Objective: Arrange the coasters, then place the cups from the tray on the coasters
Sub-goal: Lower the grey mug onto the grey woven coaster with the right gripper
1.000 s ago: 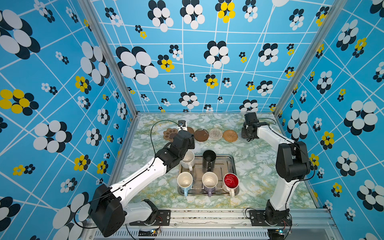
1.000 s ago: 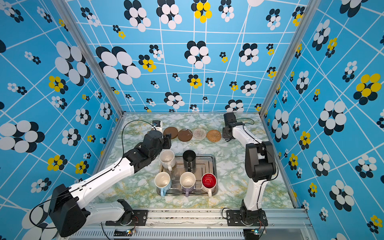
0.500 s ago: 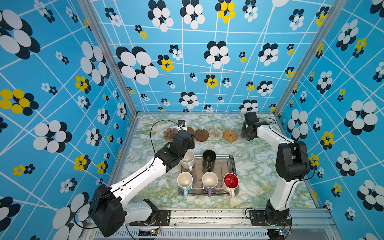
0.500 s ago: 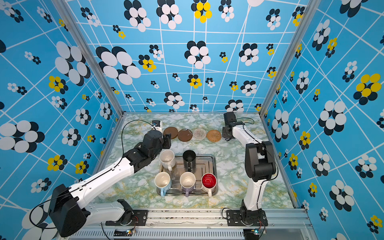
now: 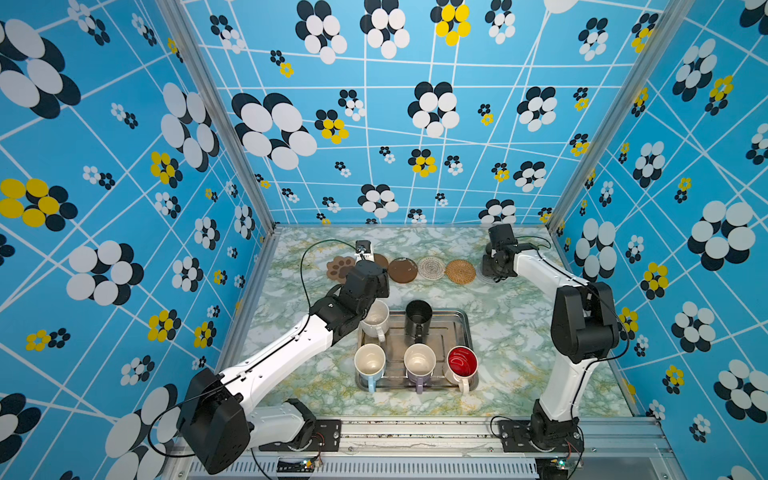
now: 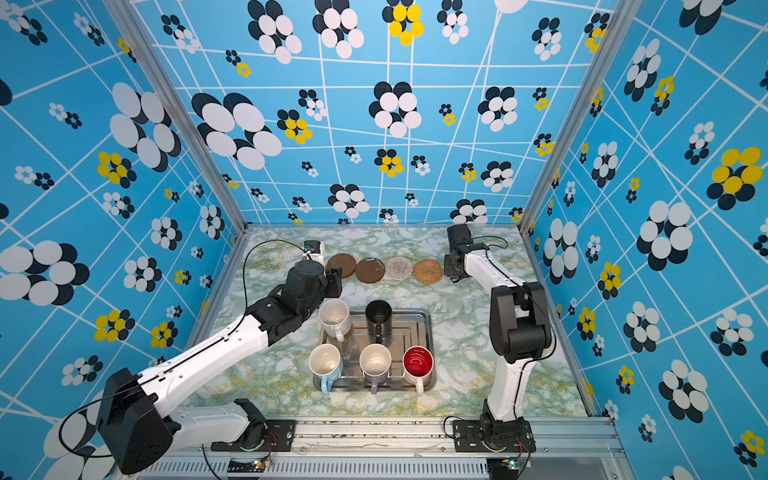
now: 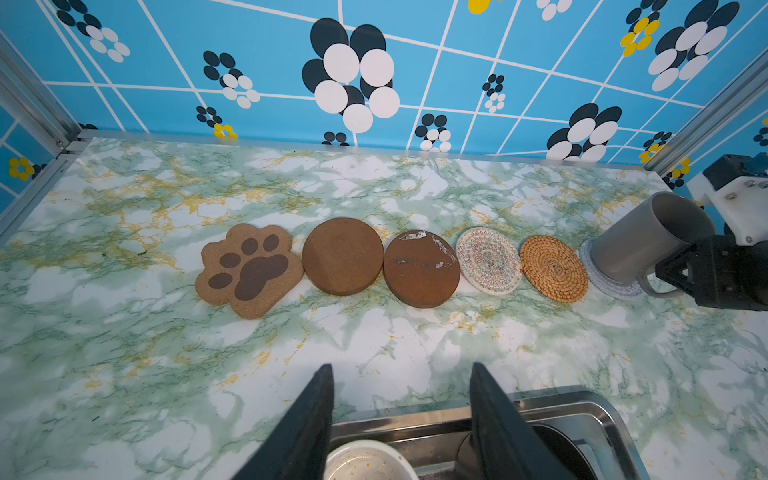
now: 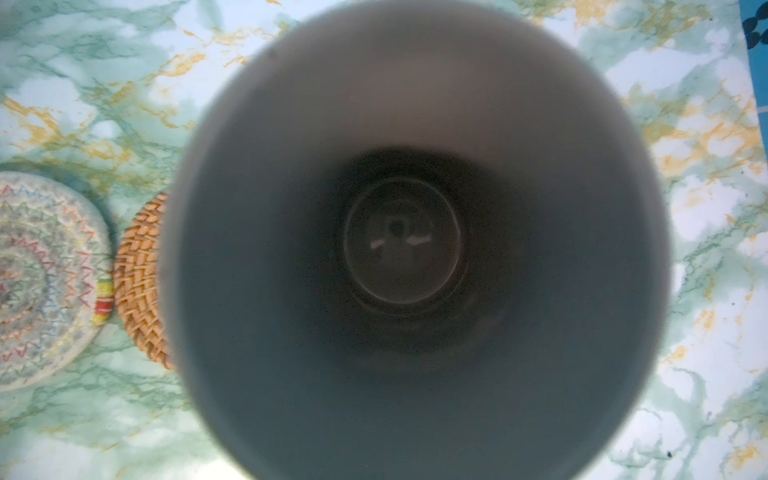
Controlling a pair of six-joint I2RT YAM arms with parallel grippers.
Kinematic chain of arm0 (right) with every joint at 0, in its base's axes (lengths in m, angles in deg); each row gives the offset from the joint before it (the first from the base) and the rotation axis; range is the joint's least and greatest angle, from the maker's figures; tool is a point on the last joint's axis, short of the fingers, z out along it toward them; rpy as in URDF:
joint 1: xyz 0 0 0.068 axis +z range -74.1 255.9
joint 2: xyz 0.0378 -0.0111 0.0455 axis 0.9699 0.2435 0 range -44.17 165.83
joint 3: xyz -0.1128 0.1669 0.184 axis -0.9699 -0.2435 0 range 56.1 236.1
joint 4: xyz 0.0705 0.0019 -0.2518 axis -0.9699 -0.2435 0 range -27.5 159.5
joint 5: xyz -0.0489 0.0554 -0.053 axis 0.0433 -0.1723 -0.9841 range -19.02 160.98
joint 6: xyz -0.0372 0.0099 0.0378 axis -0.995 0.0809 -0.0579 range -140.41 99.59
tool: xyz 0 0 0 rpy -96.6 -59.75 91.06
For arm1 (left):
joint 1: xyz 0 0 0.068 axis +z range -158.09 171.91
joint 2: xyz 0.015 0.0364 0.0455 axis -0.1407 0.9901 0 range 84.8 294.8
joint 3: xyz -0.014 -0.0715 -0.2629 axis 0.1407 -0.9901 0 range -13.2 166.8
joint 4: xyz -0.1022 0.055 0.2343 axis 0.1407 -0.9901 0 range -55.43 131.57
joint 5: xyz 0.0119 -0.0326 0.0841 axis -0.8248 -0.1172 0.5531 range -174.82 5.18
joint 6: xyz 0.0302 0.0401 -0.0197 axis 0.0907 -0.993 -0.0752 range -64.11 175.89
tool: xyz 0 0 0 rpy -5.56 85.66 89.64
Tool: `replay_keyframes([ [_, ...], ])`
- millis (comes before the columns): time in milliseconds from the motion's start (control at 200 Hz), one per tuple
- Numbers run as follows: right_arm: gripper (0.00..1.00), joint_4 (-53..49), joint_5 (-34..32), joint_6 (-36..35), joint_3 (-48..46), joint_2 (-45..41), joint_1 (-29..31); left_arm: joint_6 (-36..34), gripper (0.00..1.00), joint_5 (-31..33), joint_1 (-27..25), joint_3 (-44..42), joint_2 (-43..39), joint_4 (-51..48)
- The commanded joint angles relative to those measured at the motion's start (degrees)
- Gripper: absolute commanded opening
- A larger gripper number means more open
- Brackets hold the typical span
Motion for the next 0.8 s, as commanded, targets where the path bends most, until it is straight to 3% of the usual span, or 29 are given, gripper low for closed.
replay_keyframes([
  [0, 0.09, 1.28, -0.72, 0.53, 1.97, -0.19, -0.34, 0.59, 0.54, -0.5, 0.43, -0.11, -0.52, -0.92],
  [585, 0.24, 0.22, -0.81, 0.88, 1.46, -0.46, -0.34, 0.72, 0.54, -0.33, 0.43, -0.97, -2.11, -0.86],
  [795, 0.37, -0.37, -1.34, 1.12, 1.01, -2.31, -0.34, 0.84, 0.54, -0.17, 0.43, -1.32, -2.72, -0.92],
])
